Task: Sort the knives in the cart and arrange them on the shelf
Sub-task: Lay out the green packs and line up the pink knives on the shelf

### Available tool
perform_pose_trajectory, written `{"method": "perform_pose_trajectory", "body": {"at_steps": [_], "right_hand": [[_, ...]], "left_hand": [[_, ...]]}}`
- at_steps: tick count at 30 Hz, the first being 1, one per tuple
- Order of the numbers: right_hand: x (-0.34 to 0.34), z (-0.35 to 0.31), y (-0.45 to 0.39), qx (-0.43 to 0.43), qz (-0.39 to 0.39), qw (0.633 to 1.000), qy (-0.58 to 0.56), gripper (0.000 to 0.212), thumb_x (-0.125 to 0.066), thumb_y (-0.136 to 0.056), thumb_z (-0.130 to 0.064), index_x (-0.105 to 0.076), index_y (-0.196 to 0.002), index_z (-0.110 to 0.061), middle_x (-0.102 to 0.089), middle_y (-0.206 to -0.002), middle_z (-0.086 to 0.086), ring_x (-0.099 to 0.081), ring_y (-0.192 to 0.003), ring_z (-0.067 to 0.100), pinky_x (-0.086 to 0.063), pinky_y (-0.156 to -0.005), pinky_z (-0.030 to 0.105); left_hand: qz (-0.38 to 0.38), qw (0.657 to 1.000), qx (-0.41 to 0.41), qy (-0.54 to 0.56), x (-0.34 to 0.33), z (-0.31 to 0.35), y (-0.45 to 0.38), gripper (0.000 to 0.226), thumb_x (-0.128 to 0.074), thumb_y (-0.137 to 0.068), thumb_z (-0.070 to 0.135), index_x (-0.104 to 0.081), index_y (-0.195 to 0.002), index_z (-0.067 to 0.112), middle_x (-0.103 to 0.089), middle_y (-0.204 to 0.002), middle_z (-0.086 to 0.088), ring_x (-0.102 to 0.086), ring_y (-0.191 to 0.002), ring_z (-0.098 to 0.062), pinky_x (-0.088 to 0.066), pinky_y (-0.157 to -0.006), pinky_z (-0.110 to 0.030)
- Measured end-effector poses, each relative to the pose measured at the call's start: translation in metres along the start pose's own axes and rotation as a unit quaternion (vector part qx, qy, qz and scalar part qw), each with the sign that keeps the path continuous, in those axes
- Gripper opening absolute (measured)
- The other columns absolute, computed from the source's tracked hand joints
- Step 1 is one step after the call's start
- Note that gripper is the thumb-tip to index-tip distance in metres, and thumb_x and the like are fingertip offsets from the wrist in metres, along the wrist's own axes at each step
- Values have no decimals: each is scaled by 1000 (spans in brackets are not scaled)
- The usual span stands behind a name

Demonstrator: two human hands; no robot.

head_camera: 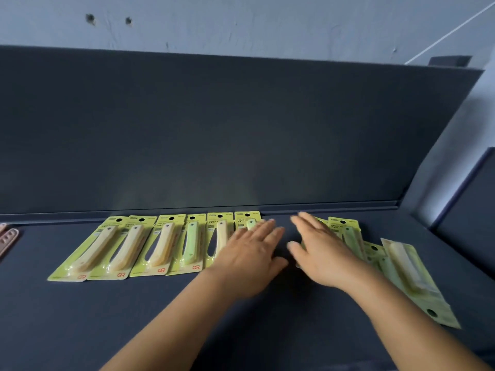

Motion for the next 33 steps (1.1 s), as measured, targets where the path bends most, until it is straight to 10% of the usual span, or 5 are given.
{"method": "perform_pose_trajectory", "body": {"at_steps": [15, 33], "right_hand": [[-2, 50, 19, -19, -28, 999, -17, 55, -37, -98, -10, -26, -149, -25, -8, -158, -15, -3, -147, 8, -21, -117, 32], [-19, 30, -20, 9, -55, 998, -7, 56, -37, -97, -5, -22, -150, -12, 1, -160, -11, -9, -147, 12, -23, -115, 29]], "left_hand": [[-47, 996, 14, -68, -26, 42, -28, 52, -32, -100, 46, -34, -140, 13, -38, -147, -5, -33, -137, -21, -20, -116, -35], [-42, 997, 56, -19, -24, 20, -31, 59, -29, -102, 39, -10, -153, 15, -8, -160, -2, -11, -147, -16, -5, -118, -32]]}}
Point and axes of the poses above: each hand's wrist, its own y-axis away from the middle knuckle, its own x-axis out of the back of the hand, z = x × y, the point moved 4 cm from there along -y, towards the middle knuckle
